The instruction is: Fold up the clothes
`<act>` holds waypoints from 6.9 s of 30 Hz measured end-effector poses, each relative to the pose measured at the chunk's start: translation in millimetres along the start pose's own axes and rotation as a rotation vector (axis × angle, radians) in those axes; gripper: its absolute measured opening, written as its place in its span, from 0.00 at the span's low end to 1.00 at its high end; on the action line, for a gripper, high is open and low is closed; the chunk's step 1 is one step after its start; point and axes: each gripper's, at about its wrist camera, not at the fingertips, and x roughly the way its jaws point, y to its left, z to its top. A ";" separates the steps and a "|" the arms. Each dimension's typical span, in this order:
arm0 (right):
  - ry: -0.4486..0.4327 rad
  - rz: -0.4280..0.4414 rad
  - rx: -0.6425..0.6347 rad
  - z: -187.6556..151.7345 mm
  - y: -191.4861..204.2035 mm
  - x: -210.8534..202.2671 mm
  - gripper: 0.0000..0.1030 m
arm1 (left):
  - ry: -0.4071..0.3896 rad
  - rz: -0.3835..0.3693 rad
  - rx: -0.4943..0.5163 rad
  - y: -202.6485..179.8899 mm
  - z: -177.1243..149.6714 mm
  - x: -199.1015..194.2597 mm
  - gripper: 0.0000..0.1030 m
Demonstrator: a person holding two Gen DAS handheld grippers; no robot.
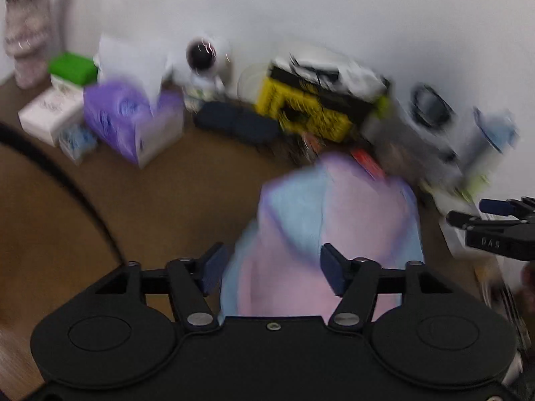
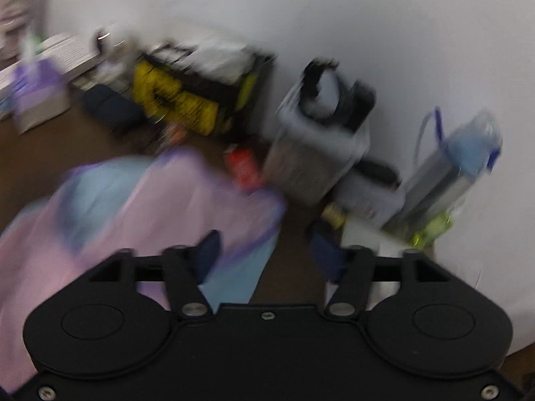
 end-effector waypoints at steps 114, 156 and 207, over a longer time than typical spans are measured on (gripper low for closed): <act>0.052 0.424 0.063 -119.1 30.0 -151.8 0.05 | 0.104 -0.452 0.387 9.2 -79.5 -3.9 0.06; -0.012 0.079 -0.259 -114.6 104.6 -125.6 0.05 | 0.055 -0.064 0.970 -81.9 -145.8 12.2 0.58; -0.270 0.595 -0.116 6.5 -65.1 -446.9 0.04 | -0.132 -0.374 0.504 -78.5 31.1 -337.9 0.04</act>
